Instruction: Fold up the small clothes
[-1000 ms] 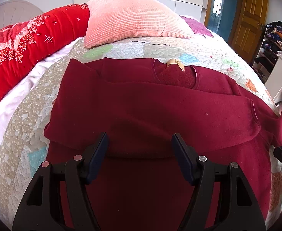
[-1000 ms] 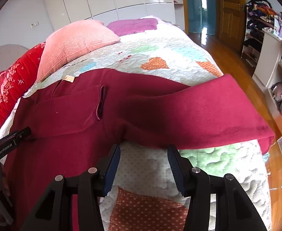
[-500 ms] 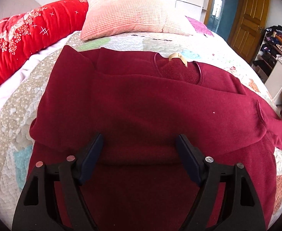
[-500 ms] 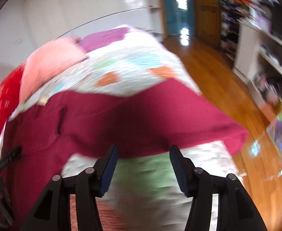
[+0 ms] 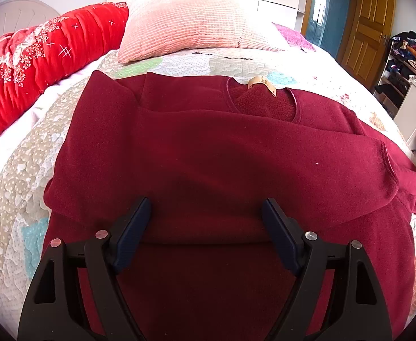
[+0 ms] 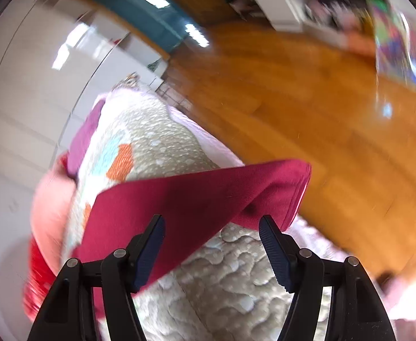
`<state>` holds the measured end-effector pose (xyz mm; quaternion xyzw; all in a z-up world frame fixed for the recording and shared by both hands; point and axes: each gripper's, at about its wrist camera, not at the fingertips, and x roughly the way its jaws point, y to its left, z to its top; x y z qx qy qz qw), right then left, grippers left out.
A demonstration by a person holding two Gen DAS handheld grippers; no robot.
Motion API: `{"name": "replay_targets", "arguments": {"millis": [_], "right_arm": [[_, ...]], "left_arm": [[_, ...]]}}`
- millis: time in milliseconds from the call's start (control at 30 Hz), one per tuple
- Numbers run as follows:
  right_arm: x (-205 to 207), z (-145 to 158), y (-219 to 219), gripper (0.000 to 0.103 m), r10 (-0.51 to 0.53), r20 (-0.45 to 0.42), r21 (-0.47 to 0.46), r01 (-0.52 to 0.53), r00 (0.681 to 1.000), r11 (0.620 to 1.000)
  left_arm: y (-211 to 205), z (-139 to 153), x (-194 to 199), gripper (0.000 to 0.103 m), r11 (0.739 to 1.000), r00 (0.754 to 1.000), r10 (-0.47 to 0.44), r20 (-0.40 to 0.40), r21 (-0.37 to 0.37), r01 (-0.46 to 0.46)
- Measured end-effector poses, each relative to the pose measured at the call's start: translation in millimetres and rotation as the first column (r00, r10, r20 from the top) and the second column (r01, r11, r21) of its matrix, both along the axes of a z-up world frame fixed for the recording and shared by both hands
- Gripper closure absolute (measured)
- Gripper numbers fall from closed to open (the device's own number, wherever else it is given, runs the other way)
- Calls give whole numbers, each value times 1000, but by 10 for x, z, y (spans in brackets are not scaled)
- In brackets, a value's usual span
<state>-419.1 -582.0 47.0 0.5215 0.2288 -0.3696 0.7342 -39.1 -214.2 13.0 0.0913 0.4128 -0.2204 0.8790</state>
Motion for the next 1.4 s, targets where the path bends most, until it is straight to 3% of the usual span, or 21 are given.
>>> {"name": "replay_targets", "arguments": {"millis": [133,167,200,267,367,500,600,700,800,900,967,1000,1067,1167,1267,1333,1400], "right_arm": [[-9,-199,-113,37,-60,84,75,54,995,996],[-3,-213,-131,42,-68,86,72,62,994,995],[13,-207,-148,59,-67,85,59,62,994,996],[109,-127,-159,81,-34,44,-3,34,998,999],[282,140,-85,93,15,-56,-148,-23,998,989],[573,767,293,95,126,-78,-367,-146,989,919],[860,1144,663,95,251,-50,-458,-246,967,854],[1232,1450,1182,95,412,-41,-540,-368,910,757],[1745,1485,1811,95,584,-109,-583,-528,804,618],[2320,1118,2411,95,708,-219,-534,-690,672,489],[2607,757,2605,93,760,-258,-446,-771,596,454],[2764,520,2660,84,790,-271,-363,-818,551,446],[2840,257,2672,64,806,-262,-282,-840,531,463],[2722,282,2595,56,812,-191,-316,-817,552,482],[2516,534,2474,53,795,-128,-433,-754,593,494],[2335,616,2359,48,779,-30,-498,-685,627,532],[2165,568,2242,41,771,54,-510,-646,635,568]], "left_arm": [[-2,1,2,21,1000,1000,1,3,7,-1],[-2,0,5,21,1000,1000,1,4,7,-1],[-1,2,3,21,1000,1000,1,3,7,-1],[-5,1,0,21,1000,1000,1,3,6,-1],[-1,2,1,21,1000,1000,1,3,5,-1],[75,21,16,22,998,1000,-7,-12,-58,6],[273,53,84,22,977,998,-13,-61,-213,-1],[429,45,155,22,940,994,-12,-111,-340,-26],[425,54,155,22,935,993,-16,-114,-354,-25],[434,68,154,22,929,993,-20,-116,-368,-25],[471,66,152,22,921,992,-24,-123,-389,-26],[485,65,157,22,915,991,-26,-128,-402,-27],[496,66,166,22,911,991,-28,-131,-412,-29],[495,71,159,22,914,992,-27,-127,-405,-26],[510,82,149,22,912,992,-29,-124,-410,-25],[550,123,143,22,899,990,-26,-140,-436,-38],[539,172,151,22,888,986,-40,-160,-458,-38]]}}
